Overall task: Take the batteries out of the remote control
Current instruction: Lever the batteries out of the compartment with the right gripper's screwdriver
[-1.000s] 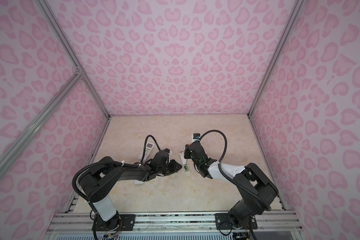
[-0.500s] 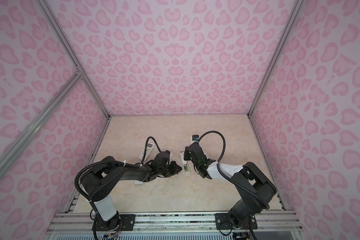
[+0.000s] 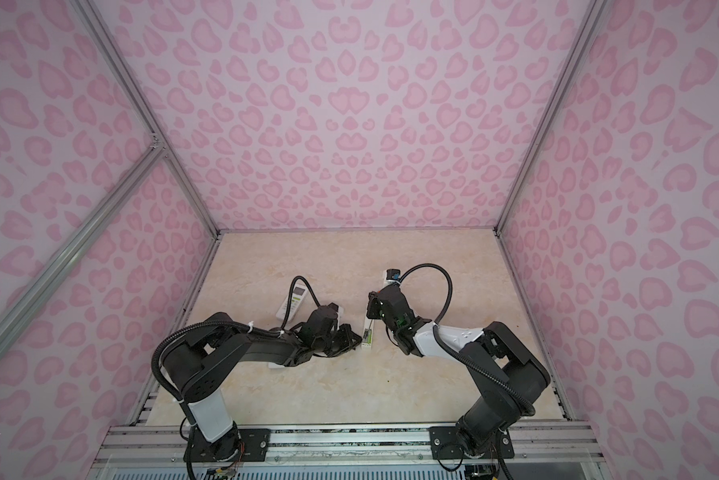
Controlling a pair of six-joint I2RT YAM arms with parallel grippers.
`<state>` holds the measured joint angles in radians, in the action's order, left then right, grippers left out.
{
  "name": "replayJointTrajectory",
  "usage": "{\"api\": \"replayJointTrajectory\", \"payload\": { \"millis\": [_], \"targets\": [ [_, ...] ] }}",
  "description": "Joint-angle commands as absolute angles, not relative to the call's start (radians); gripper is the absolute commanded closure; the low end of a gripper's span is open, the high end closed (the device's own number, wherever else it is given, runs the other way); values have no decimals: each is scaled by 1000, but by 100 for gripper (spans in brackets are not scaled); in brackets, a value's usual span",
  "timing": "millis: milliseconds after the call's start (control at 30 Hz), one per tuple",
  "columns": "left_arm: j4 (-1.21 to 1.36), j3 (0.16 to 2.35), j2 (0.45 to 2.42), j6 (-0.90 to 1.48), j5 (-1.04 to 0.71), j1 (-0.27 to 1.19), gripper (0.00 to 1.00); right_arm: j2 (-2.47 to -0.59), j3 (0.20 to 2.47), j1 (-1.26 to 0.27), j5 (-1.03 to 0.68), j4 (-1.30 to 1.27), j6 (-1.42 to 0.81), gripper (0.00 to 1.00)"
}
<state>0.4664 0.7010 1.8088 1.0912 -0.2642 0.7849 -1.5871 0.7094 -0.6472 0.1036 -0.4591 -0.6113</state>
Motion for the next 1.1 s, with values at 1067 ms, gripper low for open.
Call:
{"api": "replayJointTrajectory", "payload": {
  "millis": [1067],
  "targets": [
    [345,730,1717,979,-202,778,75,-1552,779,-673,196,-326,-529,100]
  ]
}}
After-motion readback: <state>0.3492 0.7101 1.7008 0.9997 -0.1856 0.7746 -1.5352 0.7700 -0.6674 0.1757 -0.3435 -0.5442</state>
